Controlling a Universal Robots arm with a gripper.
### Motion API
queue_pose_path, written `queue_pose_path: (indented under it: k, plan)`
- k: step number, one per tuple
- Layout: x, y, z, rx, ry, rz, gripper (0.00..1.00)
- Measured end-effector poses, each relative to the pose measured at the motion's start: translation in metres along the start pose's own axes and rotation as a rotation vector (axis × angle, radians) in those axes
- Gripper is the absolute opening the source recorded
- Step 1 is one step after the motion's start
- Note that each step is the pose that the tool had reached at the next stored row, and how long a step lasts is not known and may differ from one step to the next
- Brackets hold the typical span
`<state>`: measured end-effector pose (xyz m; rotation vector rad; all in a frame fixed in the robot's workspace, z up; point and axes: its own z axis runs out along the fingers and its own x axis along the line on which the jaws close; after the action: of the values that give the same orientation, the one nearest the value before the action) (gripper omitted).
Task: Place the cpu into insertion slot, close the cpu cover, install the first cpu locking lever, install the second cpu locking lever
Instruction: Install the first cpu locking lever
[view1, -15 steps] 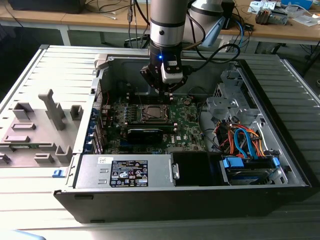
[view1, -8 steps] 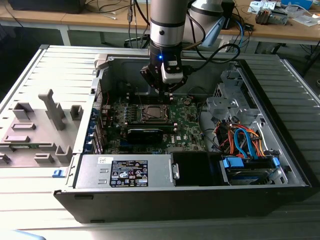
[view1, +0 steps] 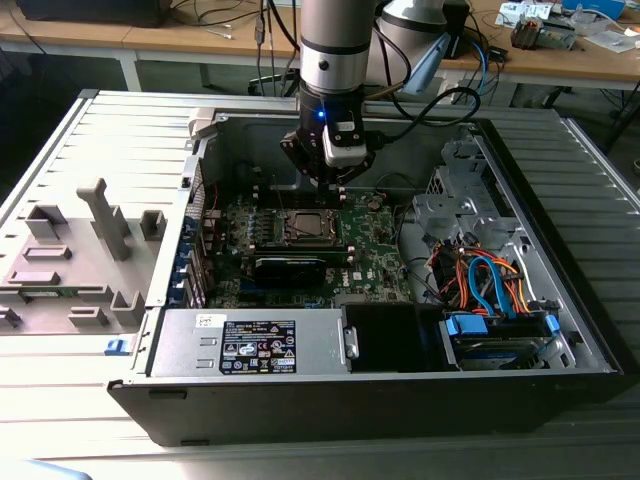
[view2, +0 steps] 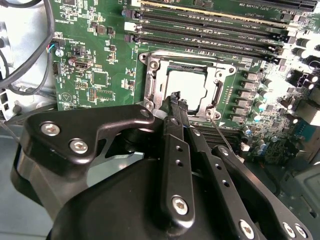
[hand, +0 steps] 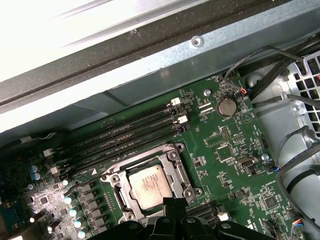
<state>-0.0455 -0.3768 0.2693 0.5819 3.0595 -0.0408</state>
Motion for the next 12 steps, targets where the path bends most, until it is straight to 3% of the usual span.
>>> queue_pose_path:
  k: [12]
  plan:
    - [0.0000,0.0000,0.0000,-0.0002,-0.0001,-0.006,0.11]
